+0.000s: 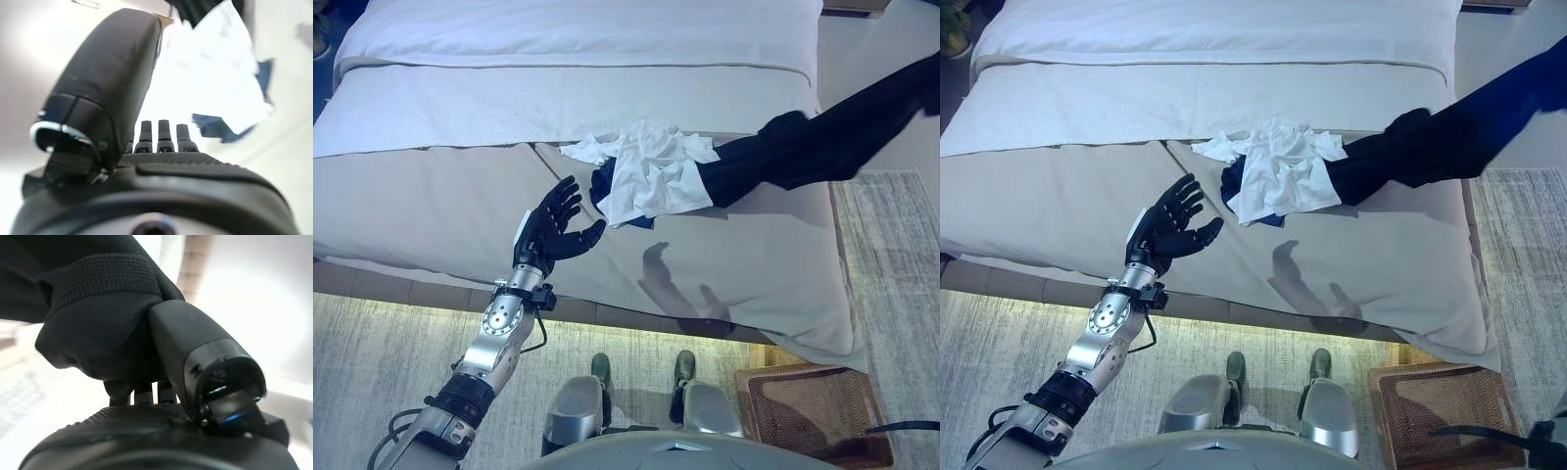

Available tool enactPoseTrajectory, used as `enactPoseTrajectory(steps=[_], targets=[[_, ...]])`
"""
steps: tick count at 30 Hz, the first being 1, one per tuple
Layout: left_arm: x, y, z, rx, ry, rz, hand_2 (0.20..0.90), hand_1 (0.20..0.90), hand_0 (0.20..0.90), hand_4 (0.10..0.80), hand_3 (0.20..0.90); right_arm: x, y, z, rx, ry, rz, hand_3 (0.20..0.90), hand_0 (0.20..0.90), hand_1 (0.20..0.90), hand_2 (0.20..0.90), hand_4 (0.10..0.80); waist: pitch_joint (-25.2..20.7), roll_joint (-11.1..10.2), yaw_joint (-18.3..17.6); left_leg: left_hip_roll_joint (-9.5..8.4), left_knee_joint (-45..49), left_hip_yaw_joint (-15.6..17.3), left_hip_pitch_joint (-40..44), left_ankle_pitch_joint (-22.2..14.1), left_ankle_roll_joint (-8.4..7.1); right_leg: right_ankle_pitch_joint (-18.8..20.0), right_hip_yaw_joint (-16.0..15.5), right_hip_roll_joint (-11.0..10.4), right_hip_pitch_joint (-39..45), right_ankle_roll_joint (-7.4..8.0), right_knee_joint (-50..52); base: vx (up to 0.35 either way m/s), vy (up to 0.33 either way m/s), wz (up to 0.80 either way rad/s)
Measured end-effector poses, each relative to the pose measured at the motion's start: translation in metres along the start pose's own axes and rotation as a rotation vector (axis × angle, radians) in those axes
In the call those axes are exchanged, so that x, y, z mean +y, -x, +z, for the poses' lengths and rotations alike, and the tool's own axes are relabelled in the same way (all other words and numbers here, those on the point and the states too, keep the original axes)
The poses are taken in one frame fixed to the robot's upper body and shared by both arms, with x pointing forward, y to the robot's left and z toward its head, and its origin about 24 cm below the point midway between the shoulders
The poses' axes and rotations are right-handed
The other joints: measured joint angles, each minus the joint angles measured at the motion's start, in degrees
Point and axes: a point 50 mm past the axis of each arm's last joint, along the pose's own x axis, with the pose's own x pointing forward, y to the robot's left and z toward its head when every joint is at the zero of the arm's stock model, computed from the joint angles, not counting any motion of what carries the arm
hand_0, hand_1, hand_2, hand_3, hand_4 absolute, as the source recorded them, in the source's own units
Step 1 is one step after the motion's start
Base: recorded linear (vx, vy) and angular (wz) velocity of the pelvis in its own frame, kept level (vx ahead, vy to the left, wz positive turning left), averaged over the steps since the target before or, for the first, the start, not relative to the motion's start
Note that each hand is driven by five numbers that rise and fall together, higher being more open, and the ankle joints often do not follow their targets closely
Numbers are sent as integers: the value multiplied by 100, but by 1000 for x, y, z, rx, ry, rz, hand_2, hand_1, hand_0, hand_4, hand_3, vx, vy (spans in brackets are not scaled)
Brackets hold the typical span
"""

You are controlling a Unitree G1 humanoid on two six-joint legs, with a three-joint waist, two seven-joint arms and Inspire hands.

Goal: Pick up the clothes from the bed and place them into the basket

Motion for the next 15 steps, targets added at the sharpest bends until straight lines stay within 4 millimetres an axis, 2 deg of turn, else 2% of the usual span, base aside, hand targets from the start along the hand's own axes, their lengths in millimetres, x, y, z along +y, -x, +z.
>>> enactPoseTrajectory(steps=[1,2,3,5,7,9,12,15], targets=[[-2,2,-5,29,5,-7,900,900,900,800,900,-7,1,4,-6,18,-30,200,300,300,300,100,-177,1,0,86,-1041,6,79,180,110,-2,-19,62,-14,3,-50,12,6,6],[-3,3,-8,41,6,-11,900,900,900,800,900,-7,1,10,-22,28,-39,200,300,300,300,100,-251,139,-38,301,-1474,9,105,736,164,-6,-4,223,22,10,-73,10,6,-14],[-1,4,-12,64,-9,-7,900,900,900,800,900,-5,1,12,-28,41,-35,200,300,300,300,100,-272,121,-2,411,-1526,64,210,1114,96,-78,49,306,124,120,-141,1,17,-25],[5,7,-25,145,-35,5,900,900,900,800,900,-1,1,19,-36,39,-29,200,300,300,300,100,-402,-76,-118,258,-1616,120,273,1167,116,-35,127,180,180,259,-266,-2,28,-16],[10,12,-38,220,-54,16,900,900,900,800,900,3,3,36,-78,42,-48,200,300,300,300,100,-578,-214,-175,119,-1813,221,321,1179,107,-12,147,64,211,299,-516,6,38,-17],[15,16,-46,268,-61,28,900,900,900,800,900,5,4,48,-107,40,-60,200,300,300,300,100,-595,-243,-192,105,-1906,292,433,1203,99,49,176,49,265,404,-564,32,42,-16],[19,24,-53,302,-64,39,900,900,900,800,900,7,5,53,-122,55,-72,200,300,300,300,100,-683,-251,-188,110,-1912,324,477,1196,96,-15,248,51,289,492,-565,24,23,-7],[20,31,-57,322,-62,42,900,900,900,800,900,9,6,55,-132,81,-94,200,300,300,300,100,-701,-227,-227,152,-1912,343,477,1198,95,-29,302,132,265,513,-563,9,18,-9]])
